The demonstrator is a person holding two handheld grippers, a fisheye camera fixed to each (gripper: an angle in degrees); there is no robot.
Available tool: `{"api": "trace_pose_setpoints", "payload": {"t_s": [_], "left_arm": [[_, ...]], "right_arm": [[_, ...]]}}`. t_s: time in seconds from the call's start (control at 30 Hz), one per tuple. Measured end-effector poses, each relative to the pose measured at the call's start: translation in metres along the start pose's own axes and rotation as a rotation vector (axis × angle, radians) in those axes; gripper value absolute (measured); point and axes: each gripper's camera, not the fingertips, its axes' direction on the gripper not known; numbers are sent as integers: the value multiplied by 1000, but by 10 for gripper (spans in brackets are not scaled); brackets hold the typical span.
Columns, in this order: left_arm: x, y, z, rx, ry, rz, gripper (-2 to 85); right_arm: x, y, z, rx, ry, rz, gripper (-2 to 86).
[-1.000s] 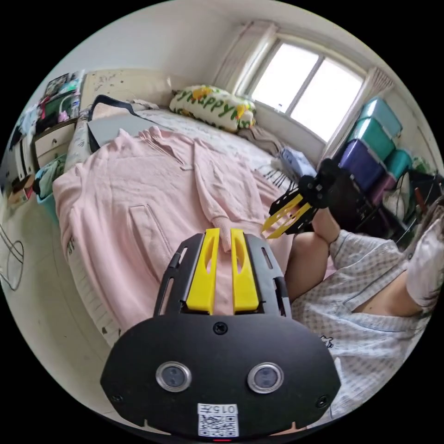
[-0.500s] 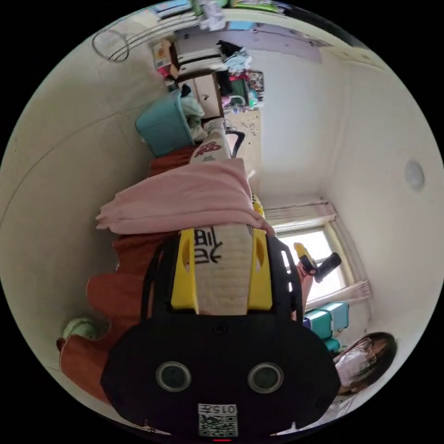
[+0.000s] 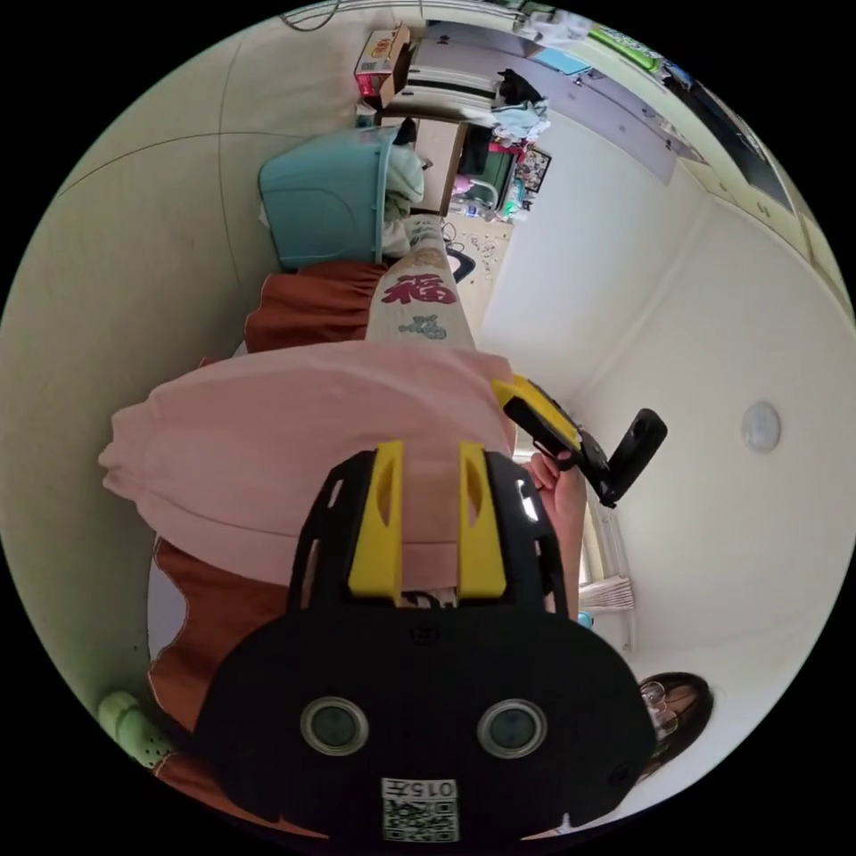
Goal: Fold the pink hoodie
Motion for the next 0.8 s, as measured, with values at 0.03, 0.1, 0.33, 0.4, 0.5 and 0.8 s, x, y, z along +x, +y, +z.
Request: {"api": "trace_pose_setpoints", "payload": {"t_s": [0.03,0.1,0.33,0.4,0.5,0.8], "left_arm": [[6,0,-9,28,4,20,19],[22,1,-23,74,-32,57,4],[45,20,-53,5,22,70,109],[33,33,-59,-21,23,31,161],[3,54,-65,-53,157,-31,192],[-38,93,-38,-34,385,-89,205]], "right_arm": [[-3,1,-1,22,57,11,51],[-3,5,-7,54,62,18,33],[16,37,-38,227,-35,183,19],[18,43,-42,240,-45,193,18],[15,49,-42,240,-30,177,18],[8,58,-34,233,27,149,21]]}}
